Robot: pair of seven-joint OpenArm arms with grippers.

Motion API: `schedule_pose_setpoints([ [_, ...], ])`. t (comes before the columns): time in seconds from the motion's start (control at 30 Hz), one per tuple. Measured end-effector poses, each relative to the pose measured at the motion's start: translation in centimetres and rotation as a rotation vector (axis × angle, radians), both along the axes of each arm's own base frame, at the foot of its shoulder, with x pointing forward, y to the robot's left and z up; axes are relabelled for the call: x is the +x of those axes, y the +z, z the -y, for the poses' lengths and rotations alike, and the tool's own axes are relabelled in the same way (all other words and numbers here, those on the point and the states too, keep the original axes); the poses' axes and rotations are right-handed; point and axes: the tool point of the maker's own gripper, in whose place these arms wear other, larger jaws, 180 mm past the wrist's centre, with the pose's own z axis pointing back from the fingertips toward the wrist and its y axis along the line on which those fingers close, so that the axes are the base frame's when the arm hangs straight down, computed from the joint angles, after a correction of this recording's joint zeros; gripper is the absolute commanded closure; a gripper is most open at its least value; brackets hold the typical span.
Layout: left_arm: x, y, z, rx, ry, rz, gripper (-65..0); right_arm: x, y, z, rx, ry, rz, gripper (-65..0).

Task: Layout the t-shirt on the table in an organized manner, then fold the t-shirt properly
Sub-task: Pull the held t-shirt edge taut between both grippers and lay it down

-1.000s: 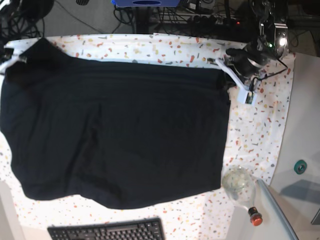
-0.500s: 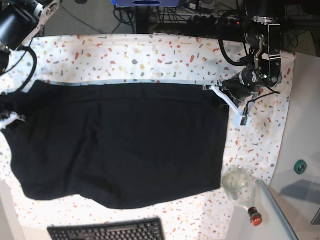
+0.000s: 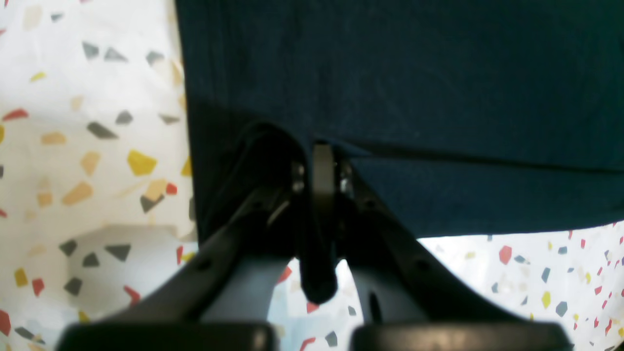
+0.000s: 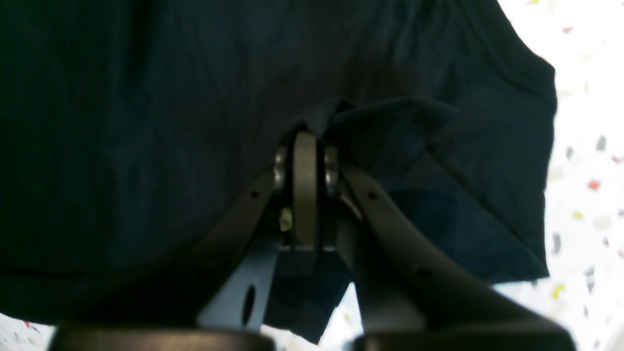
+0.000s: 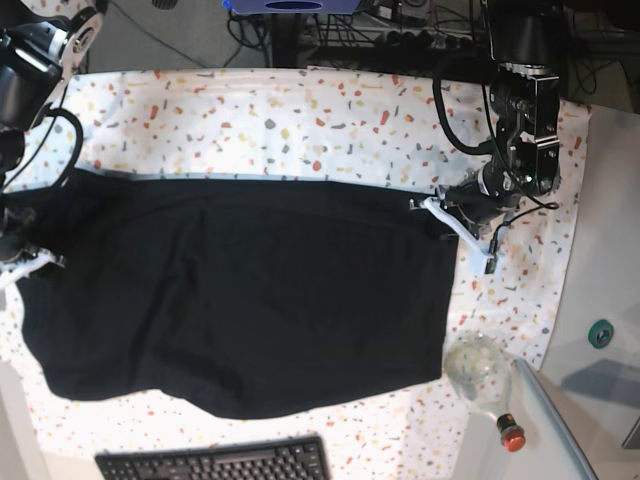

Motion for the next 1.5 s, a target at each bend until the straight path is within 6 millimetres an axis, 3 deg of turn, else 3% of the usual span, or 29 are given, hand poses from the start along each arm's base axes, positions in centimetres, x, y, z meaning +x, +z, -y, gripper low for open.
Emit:
schedule_pose_setpoints([
  [0.17,0.6,0.0,-0.2,-0.001,0.008,-0.001,0.0,1.6,1.0,1.3,-0.008,-0.012,0.031,0.0],
  [0.33,2.2,1.4,-2.1,-0.016,0.089,0.049,0.0,2.4,0.7,1.1,0.024,-0.019,0.029,0.0],
  [0.63,1.5,-0.8,-2.3,-0.028,0.11,-0.022,0.0,3.4,0.0,1.3,0.053,-0.042,0.052,0.0],
  [0.8,2.4,-0.2,-2.3,-0.031,0.111,0.0,0.0,4.3,0.8,1.6,0.043,-0.055,0.109,0.0],
  [0.9,3.1,0.1,-2.4,-0.031,0.112,0.011,0.0,4.5,0.9,1.6,0.044,-0.055,0.112,0.0],
  [1.13,3.6,-1.3,-2.4,-0.055,0.132,-0.04,0.0,4.4,0.8,1.5,0.047,-0.055,0.111,0.0],
  [1.5,4.9,-0.5,-2.4,-0.06,0.132,-0.019,0.0,4.4,0.8,1.5,0.047,-0.055,0.11,0.0],
])
